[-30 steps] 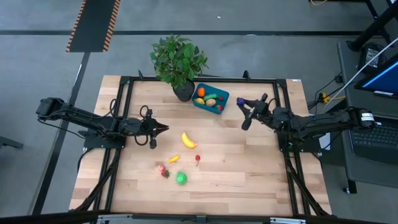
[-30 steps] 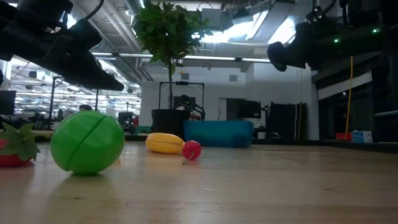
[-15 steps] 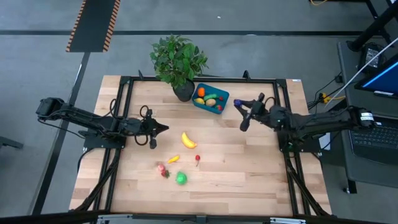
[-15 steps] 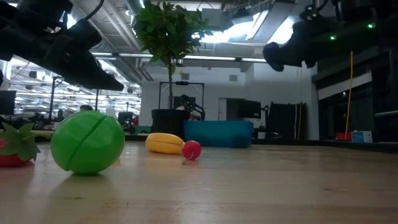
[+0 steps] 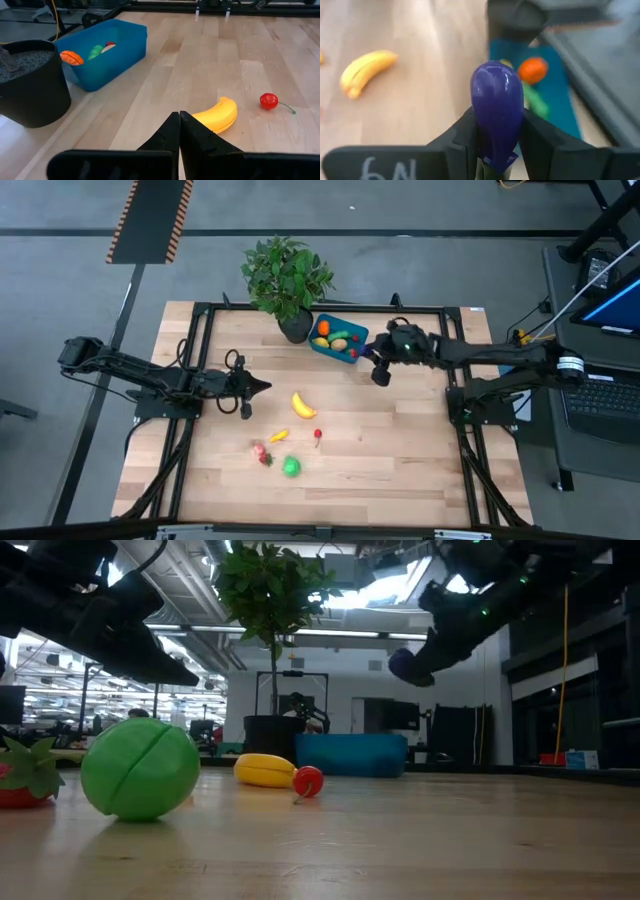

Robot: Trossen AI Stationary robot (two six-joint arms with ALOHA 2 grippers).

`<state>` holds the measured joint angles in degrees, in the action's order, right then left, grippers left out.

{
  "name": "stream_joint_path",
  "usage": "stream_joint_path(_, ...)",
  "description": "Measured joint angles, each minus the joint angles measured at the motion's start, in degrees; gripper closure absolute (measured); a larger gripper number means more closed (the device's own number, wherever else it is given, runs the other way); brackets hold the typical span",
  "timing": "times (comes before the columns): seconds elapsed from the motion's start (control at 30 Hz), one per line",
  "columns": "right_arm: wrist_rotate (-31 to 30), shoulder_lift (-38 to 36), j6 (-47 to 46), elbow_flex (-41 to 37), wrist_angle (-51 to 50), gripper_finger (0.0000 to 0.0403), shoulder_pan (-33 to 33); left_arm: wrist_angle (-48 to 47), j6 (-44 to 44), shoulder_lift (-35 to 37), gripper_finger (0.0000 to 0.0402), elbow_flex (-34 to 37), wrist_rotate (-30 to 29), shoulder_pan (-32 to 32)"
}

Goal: Pick and placing Produce into tupperware
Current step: Put the violet eggplant into the blue container

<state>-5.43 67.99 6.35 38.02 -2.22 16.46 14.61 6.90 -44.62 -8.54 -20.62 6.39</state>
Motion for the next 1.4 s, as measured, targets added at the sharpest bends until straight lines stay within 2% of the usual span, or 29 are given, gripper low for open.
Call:
stream_joint_path(0.2,7.98,5.34,3.97,12.0,-17.76,0.029,3.68,-0.02,-0.02,0.01,0.0389,0.02,0.02,0.0)
stream_joint_path(0.37,8.78,8.76,8.7,19.29,-27.07,0.029,5.65,-0.04,-0.02,0.0,0.0376,0.0,0.02,0.0)
stream_joint_path(0.57,14.77,12.27,12.34,22.67,-29.22,0.029,8.76,-0.17,-0.02,0.01,0.0361,0.02,0.02,0.0)
stream_joint_path(0.87,15.16,19.99,16.05,25.87,-26.72,0.029,14.43,-0.59,-0.02,0.0,0.0344,0.02,0.02,0.0)
stream_joint_path(1.17,18.69,30.77,15.44,33.75,-26.26,0.029,18.22,-0.59,-0.03,0.0,0.0332,0.0,0.02,0.0)
stream_joint_path(1.4,18.9,37.34,16.48,41.87,-32.96,0.029,19.3,-0.95,-0.02,0.0,0.0325,0.02,0.04,0.0)
